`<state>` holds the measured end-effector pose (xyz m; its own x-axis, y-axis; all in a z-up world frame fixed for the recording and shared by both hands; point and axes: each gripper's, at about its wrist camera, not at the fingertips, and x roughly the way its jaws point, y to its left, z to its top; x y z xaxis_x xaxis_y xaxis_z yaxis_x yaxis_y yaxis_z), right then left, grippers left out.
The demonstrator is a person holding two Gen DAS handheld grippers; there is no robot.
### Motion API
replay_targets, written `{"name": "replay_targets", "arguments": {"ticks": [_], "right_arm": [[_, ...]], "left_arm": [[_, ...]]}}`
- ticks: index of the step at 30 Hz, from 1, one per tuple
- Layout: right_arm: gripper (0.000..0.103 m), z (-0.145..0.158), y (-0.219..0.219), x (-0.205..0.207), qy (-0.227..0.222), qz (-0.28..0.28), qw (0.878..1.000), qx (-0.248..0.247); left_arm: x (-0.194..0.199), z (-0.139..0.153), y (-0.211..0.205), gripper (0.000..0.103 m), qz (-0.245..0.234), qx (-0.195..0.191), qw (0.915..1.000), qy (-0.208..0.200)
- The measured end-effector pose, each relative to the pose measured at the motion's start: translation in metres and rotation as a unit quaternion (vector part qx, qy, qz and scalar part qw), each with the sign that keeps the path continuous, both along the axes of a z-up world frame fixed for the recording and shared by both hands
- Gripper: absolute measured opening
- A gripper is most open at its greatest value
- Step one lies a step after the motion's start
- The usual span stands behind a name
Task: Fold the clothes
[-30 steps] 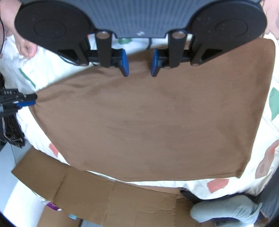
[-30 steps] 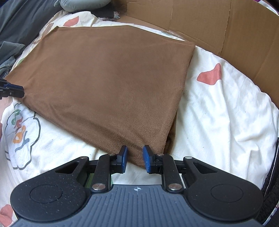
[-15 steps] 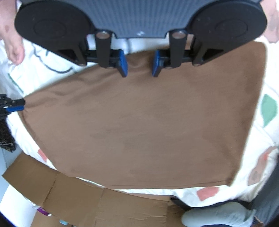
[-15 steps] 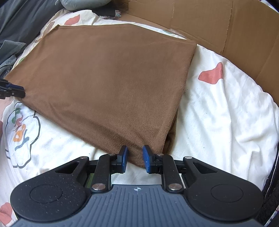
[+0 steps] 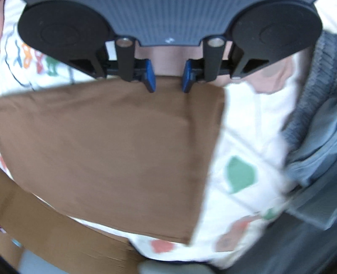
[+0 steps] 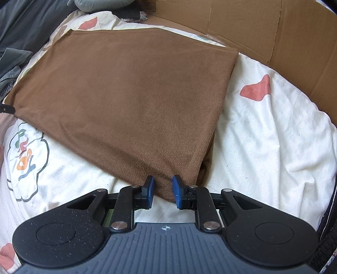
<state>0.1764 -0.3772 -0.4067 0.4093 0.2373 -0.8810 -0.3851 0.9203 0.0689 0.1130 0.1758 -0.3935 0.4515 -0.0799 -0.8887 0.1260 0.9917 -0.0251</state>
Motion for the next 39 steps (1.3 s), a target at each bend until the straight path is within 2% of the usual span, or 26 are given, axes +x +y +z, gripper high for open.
{"name": "replay_targets", "arguments": {"ticks": [4,7,9,11,17,23,25,28,31,34,37,38,39], "right_arm": [[0.024,0.001,0.0,0.0,0.002,0.0,1.0,-0.002],[0.025,0.004,0.001,0.0,0.005,-0.007,1.0,-0.003],[0.025,0.01,0.001,-0.001,0.006,-0.016,1.0,0.001],[0.025,0.016,-0.003,-0.003,0.007,-0.028,0.999,0.013],[0.026,0.023,-0.03,-0.014,0.029,-0.097,0.992,0.072],[0.028,0.008,-0.053,-0.028,0.062,-0.172,0.972,0.146],[0.029,0.001,-0.062,-0.029,0.069,-0.201,0.96,0.182],[0.042,-0.012,-0.077,-0.028,0.08,-0.246,0.935,0.242],[0.044,-0.031,-0.089,-0.025,0.102,-0.292,0.902,0.3],[0.043,-0.049,-0.098,-0.029,0.112,-0.337,0.863,0.36],[0.043,-0.061,-0.101,-0.033,0.11,-0.364,0.833,0.402],[0.04,-0.062,-0.102,-0.033,0.109,-0.369,0.829,0.407],[0.031,-0.063,-0.103,-0.033,0.107,-0.373,0.825,0.411]], "left_arm": [[0.0,0.009,0.028,0.029,0.065,0.01,0.9978,-0.011],[0.006,0.016,0.035,0.031,0.09,0.012,0.9957,-0.018],[0.008,0.017,0.033,0.037,0.094,-0.013,0.9953,-0.017],[0.008,0.016,0.032,0.052,0.096,-0.036,0.9946,-0.014],[0.01,-0.001,0.029,0.053,0.117,-0.086,0.9894,0.006],[0.011,-0.013,0.047,0.053,0.159,-0.159,0.9743,0.014],[0.01,-0.016,0.054,0.052,0.173,-0.185,0.9673,0.016],[0.007,-0.019,0.063,0.052,0.19,-0.216,0.9575,0.015],[0.005,-0.023,0.067,0.052,0.208,-0.241,0.9478,0.015],[0.007,-0.029,0.07,0.05,0.223,-0.256,0.9403,0.013],[0.01,-0.031,0.07,0.04,0.23,-0.256,0.9386,0.013],[0.011,-0.031,0.07,0.03,0.232,-0.256,0.9382,0.014],[0.012,-0.032,0.071,0.024,0.234,-0.261,0.9364,0.015]]}}
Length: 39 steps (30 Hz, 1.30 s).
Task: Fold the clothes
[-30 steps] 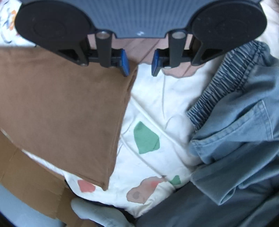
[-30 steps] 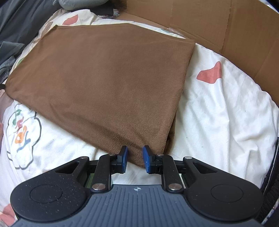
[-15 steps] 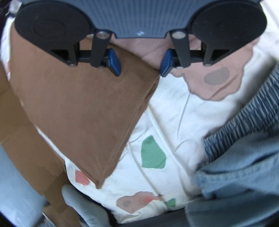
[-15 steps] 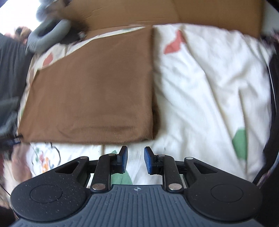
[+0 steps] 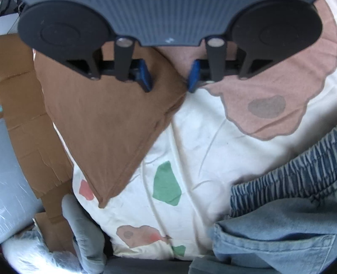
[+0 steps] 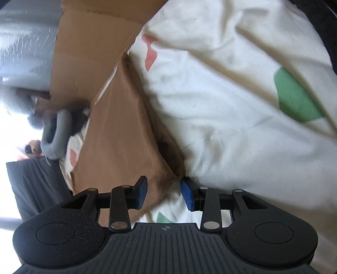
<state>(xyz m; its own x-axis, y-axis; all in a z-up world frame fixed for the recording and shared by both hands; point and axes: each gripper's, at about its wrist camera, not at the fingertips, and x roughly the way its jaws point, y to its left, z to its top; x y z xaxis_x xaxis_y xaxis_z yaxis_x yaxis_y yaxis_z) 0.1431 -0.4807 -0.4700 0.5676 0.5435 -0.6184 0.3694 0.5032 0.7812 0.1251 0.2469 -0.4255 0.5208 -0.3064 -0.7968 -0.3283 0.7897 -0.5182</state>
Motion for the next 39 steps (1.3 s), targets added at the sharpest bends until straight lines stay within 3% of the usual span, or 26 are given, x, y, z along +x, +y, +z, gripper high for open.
{"name": "replay_targets", "arguments": {"ticks": [1,2,5,8,9,12,14,16,17,25,28,34,36,38,39], "right_arm": [[0.011,0.0,0.0,-0.001,-0.002,-0.003,1.0,-0.002],[0.007,0.003,0.0,-0.001,-0.008,-0.005,1.0,-0.008],[0.005,0.014,0.003,0.0,-0.032,-0.001,0.999,-0.028],[0.005,0.025,0.007,0.003,-0.052,0.011,0.998,-0.041],[0.005,0.025,0.007,0.004,-0.051,0.011,0.998,-0.039],[0.009,0.018,0.003,0.005,-0.033,0.008,0.999,-0.025],[0.03,0.011,0.001,0.004,-0.024,0.004,1.0,-0.009],[0.043,0.005,0.002,0.003,-0.029,-0.006,0.999,0.013],[0.044,0.002,0.0,0.0,-0.031,-0.012,0.999,0.022],[0.044,-0.017,0.005,0.005,-0.047,-0.07,0.994,0.075],[0.043,-0.019,0.006,0.006,-0.051,-0.079,0.992,0.078],[0.041,-0.019,0.0,-0.002,-0.054,-0.094,0.991,0.082],[0.039,-0.019,-0.001,-0.003,-0.05,-0.089,0.992,0.079],[0.036,-0.019,-0.001,-0.003,-0.046,-0.086,0.992,0.078],[0.036,-0.019,-0.001,-0.003,-0.044,-0.086,0.992,0.077]], "left_arm": [[0.001,0.0,0.002,0.015,0.002,-0.008,1.0,0.001],[0.001,0.0,0.002,0.013,0.001,-0.012,0.9999,0.0],[-0.001,0.006,0.002,0.011,-0.007,-0.009,0.9999,-0.013],[-0.001,0.004,0.007,0.014,-0.001,-0.029,0.9995,-0.009],[-0.001,0.002,0.009,0.014,-0.002,-0.033,0.9994,-0.007],[-0.001,-0.002,0.01,0.032,0.006,-0.046,0.9989,-0.004],[-0.003,-0.005,0.009,0.042,0.008,-0.062,0.998,-0.009],[-0.005,-0.008,0.007,0.045,0.012,-0.07,0.9973,-0.014],[-0.006,-0.01,0.006,0.046,0.016,-0.075,0.997,-0.016],[-0.008,-0.022,0.013,0.046,0.049,-0.113,0.9916,-0.04],[-0.014,-0.023,0.019,0.04,0.056,-0.118,0.9907,-0.038],[-0.023,-0.022,0.032,0.04,0.066,-0.106,0.9909,-0.05],[-0.019,-0.021,0.027,0.048,0.041,-0.091,0.9931,-0.061],[-0.013,-0.019,0.019,0.065,-0.005,-0.071,0.9941,-0.082],[-0.011,-0.018,0.017,0.066,-0.018,-0.065,0.9938,-0.088]]}}
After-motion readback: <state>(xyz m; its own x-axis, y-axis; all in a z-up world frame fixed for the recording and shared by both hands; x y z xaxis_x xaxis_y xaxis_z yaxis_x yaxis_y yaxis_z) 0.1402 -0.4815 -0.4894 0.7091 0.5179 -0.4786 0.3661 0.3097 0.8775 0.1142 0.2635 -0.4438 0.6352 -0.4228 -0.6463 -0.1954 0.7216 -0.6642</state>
